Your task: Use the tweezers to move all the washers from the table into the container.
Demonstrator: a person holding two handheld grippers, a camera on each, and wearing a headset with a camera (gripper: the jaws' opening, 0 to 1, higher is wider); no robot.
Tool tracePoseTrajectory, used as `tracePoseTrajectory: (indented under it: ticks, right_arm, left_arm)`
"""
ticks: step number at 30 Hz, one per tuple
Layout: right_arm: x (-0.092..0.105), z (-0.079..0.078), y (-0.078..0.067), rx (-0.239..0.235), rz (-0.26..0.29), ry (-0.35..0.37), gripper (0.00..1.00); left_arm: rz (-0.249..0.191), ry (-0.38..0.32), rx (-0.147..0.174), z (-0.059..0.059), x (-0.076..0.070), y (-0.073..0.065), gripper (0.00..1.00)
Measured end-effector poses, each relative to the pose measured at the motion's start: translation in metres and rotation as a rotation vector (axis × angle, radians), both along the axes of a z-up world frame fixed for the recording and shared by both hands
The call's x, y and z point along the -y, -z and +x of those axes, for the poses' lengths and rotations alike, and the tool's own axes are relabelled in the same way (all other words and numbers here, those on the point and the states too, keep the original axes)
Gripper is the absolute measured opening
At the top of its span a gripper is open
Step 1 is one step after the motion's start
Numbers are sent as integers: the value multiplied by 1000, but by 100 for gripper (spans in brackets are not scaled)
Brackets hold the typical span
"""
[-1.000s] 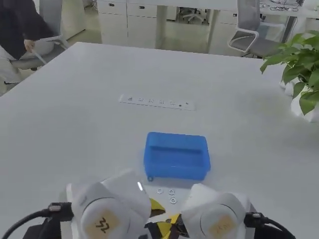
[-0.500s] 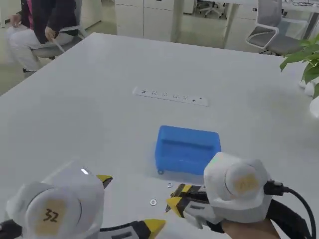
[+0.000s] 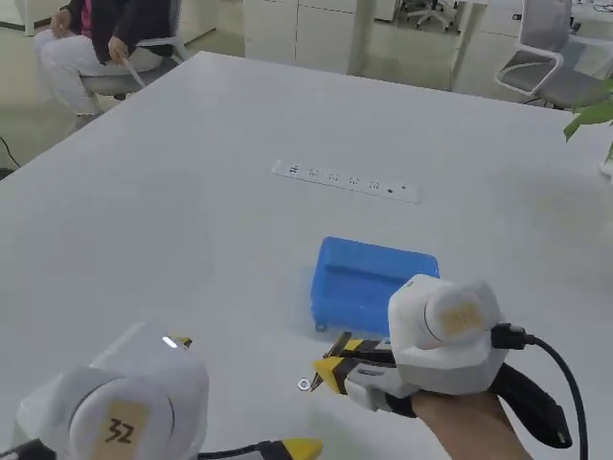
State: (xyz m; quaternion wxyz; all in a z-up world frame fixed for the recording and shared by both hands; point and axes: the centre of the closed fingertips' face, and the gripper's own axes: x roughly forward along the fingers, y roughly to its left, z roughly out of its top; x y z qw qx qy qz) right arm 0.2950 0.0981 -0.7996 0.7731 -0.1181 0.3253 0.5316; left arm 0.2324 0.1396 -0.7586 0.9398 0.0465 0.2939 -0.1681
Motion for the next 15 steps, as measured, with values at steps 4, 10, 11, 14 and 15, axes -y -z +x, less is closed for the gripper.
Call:
tracePoseTrajectory:
  ticks: [4,10,11,14,15]
  right_arm:
    - [-2,-2,0,-9,-3,-6,5]
    - [-6,-1,1,-7,-5,-17,5]
    - [-7,-1,2,-8,-6,-18,5]
    - [-7,0,5,-10,-20,-22,5]
    - [-7,0,6,-14,-21,-22,5]
  left_arm:
    - [6,-6,-8,0,-6,1,96]
    - [5,-20,-6,2,-11,2,96]
    - [5,-21,-7,1,-11,2,96]
    - [10,-19,-9,0,-12,3,97]
    - [13,-19,-9,-1,-12,3,97]
